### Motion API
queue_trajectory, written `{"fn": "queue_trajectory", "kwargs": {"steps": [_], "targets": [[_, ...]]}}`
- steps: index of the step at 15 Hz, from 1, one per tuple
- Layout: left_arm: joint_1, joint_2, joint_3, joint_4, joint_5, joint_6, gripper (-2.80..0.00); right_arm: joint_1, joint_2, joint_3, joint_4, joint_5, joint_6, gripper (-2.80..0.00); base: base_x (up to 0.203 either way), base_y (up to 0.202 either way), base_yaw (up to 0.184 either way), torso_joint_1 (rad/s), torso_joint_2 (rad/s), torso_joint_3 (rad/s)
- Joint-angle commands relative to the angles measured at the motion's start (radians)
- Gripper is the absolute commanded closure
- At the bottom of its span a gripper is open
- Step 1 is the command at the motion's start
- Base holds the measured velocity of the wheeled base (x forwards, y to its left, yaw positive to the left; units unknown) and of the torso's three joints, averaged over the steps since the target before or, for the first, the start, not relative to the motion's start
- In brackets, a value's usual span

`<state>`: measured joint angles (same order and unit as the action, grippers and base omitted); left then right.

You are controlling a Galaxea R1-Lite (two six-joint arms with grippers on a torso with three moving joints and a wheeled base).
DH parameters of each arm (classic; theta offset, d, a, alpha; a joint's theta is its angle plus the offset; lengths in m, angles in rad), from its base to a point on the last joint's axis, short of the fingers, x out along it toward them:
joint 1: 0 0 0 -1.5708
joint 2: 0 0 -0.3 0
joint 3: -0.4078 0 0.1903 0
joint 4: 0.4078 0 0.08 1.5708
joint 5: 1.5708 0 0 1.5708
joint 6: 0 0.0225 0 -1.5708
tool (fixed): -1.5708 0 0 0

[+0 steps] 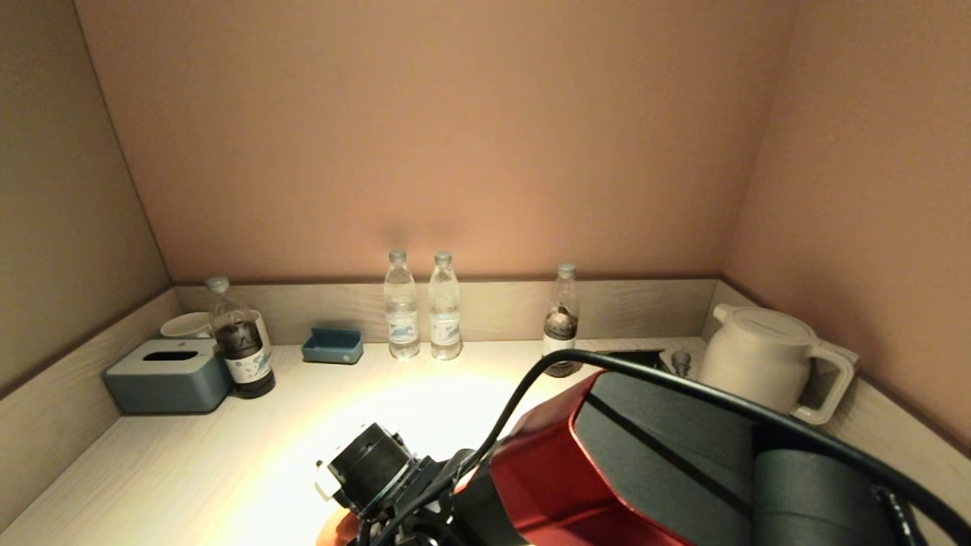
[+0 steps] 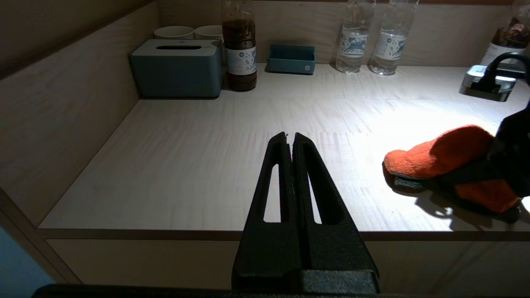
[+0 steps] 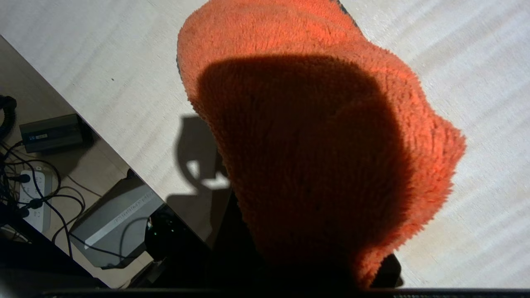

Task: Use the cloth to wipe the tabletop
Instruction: Sweep the stains on the table

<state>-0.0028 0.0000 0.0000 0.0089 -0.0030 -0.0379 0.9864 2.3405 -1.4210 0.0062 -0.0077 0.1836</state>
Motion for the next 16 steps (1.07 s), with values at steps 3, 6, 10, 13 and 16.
{"fn": "queue_trajectory", "kwargs": {"steps": [3,6,10,13,16], "targets": [[0.0,0.0,0.0,0.0,0.0,0.0,0.0,0.007,0.105,-0.125,0.085,0.0,0.004,0.0,0.0,0.0,0.0,0.0,0.0,0.0],[0.0,0.0,0.0,0.0,0.0,0.0,0.0,-0.048,0.112,-0.134,0.104,-0.002,0.008,0.0,0.0,0.0,0.0,0.0,0.0,0.0],[0.0,0.0,0.0,0.0,0.0,0.0,0.0,-0.152,0.04,-0.076,0.139,0.0,0.013,0.0,0.0,0.0,0.0,0.0,0.0,0.0],[0.0,0.0,0.0,0.0,0.0,0.0,0.0,-0.268,-0.036,0.062,0.135,0.0,0.007,0.0,0.0,0.0,0.0,0.0,0.0,0.0],[0.0,0.0,0.0,0.0,0.0,0.0,0.0,-0.392,-0.089,0.166,0.127,0.001,-0.001,0.0,0.0,0.0,0.0,0.0,0.0,0.0]]}}
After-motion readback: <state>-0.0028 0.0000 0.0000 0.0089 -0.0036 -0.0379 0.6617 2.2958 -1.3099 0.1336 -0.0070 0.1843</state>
